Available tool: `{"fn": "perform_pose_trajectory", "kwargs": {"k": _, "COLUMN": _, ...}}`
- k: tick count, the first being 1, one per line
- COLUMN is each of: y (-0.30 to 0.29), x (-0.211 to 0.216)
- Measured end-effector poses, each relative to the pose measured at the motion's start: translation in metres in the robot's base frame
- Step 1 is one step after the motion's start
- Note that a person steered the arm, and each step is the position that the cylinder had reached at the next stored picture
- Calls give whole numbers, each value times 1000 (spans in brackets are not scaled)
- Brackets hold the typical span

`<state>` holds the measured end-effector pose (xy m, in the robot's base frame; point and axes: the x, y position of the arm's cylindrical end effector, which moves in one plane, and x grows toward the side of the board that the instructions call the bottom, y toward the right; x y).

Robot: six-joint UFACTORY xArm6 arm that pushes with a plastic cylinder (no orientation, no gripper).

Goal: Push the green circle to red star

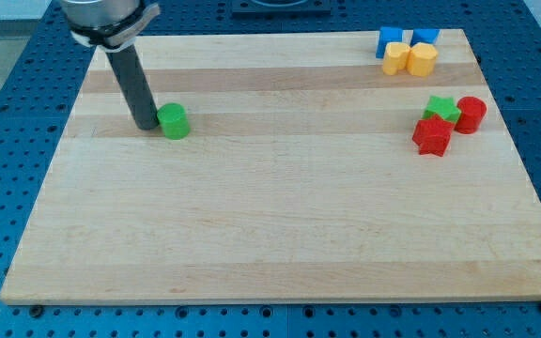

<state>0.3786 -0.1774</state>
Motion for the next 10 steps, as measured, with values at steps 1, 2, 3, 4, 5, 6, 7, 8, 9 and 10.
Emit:
{"fn": "perform_pose_trajectory", "kwargs": {"k": 1, "y": 29, "x": 0}}
{"fn": "perform_pose_trajectory", "kwargs": {"k": 2, "y": 57, "x": 7}}
{"fn": "perform_pose_trajectory", "kwargs": {"k": 3, "y": 84, "x": 19}}
{"fn": "perform_pose_trajectory", "kwargs": {"k": 4, "y": 112, "x": 34}}
{"fn": "perform_pose_trajectory", "kwargs": {"k": 5, "y": 139, "x": 41}}
{"fn": "perform_pose_trajectory", "kwargs": {"k": 6, "y": 168, "x": 40}}
{"fn": "perform_pose_trajectory", "kwargs": {"k": 7, "y": 193, "x": 32}}
{"fn": "perform_pose_trajectory", "kwargs": {"k": 8, "y": 215, "x": 23}}
{"fn": "perform_pose_trajectory", "kwargs": {"k": 9, "y": 231, "x": 8}}
{"fn": "perform_pose_trajectory", "kwargs": {"k": 10, "y": 252, "x": 0}}
